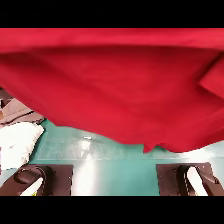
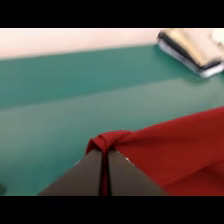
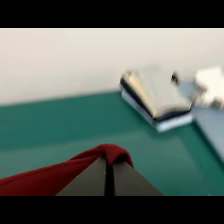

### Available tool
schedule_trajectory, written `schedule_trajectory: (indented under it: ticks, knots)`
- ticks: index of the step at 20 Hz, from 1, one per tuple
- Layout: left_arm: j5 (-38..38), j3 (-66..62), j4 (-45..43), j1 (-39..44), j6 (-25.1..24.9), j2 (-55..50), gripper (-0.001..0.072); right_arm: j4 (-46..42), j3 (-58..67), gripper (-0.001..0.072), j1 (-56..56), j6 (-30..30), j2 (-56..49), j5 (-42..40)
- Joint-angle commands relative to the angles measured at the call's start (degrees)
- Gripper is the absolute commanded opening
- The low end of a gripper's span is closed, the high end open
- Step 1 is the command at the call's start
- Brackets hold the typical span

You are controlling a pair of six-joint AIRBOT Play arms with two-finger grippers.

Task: Fold the shirts.

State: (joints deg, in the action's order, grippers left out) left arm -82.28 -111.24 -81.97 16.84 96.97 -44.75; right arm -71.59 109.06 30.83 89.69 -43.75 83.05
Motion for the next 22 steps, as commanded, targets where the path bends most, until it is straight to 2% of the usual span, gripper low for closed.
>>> schedule_trajectory:
  ticks: [1, 4, 7, 11, 14, 17, 19, 22]
  knots:
    - [-2.0, 12.6, -6.6, 0.0, 0.0, -0.1, 0.0027, 4.9, 9.0, 0.0013, -1.2, 3.6, -13.8, 17.1]
    - [5.6, 28.8, -9.4, -0.1, 0.1, -0.1, 0.0027, 2.6, 5.6, 0.0013, -8.7, 3.9, -22.9, 20.7]
    - [10.8, 41.4, -9.6, -0.1, 0.1, -2.6, 0.0027, 1.0, -3.6, 0.0013, -15.5, 2.2, -29.5, 18.5]
    - [22.1, 49.7, -12.4, -0.1, 0.1, -9.2, 0.0027, 0.9, -14.0, 0.0013, -21.6, -0.4, -34.6, 3.2]
    - [33.2, 50.2, -13.5, -0.1, 0.1, -14.9, 0.0028, 0.9, -21.0, 0.0013, -23.6, -0.4, -35.3, -12.5]
    - [44.0, 50.2, -15.6, -0.1, 0.1, -20.0, 0.0027, 0.9, -26.1, 0.0013, -23.8, -0.5, -35.3, -23.6]
    - [45.9, 50.2, -18.5, -0.3, 0.3, -22.3, 0.0027, 0.9, -27.8, 0.0013, -23.7, -2.8, -35.3, -28.2]
    - [45.3, 50.0, -20.1, -3.6, 3.3, -23.6, 0.0027, 0.9, -28.1, 0.0012, -23.7, -6.8, -35.2, -32.6]
